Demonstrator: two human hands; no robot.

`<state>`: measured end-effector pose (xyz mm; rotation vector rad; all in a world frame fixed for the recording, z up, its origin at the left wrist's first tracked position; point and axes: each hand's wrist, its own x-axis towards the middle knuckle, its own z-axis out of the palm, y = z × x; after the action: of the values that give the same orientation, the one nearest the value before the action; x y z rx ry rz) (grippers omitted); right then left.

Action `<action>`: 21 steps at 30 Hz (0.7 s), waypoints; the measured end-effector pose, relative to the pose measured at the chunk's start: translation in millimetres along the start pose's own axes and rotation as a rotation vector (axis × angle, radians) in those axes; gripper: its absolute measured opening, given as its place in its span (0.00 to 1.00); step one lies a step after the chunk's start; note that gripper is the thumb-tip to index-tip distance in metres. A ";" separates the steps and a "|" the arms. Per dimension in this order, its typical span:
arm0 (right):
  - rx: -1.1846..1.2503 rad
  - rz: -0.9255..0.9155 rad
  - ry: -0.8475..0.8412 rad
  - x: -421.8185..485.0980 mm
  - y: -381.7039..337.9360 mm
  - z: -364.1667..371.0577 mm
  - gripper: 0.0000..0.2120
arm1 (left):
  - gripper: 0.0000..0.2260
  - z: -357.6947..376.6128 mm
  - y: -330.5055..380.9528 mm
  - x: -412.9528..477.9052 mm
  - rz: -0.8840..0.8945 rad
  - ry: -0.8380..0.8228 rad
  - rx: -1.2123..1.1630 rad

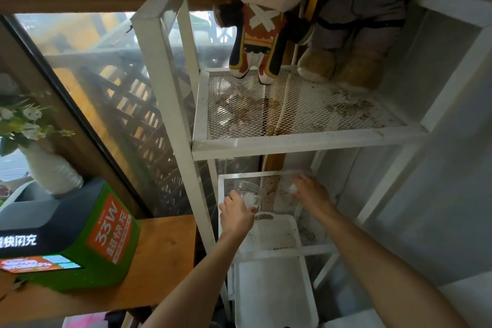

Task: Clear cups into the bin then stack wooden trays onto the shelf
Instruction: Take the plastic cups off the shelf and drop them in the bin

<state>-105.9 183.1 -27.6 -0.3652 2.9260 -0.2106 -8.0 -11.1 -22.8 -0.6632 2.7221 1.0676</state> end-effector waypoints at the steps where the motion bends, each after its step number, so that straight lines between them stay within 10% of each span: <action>1: 0.011 0.002 -0.030 0.9 1.7 6.2 0.20 | 0.31 0.3 -0.2 0.3 0.005 0.002 0.006; 21: -0.004 -0.041 0.126 -70.0 -5.2 26.9 0.19 | 0.32 12.2 -6.4 -2.9 0.115 0.045 0.025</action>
<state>-32.7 192.9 -41.4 -0.4282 3.0450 -0.2421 -2.8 -6.0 -35.0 -0.5382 2.8377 1.0535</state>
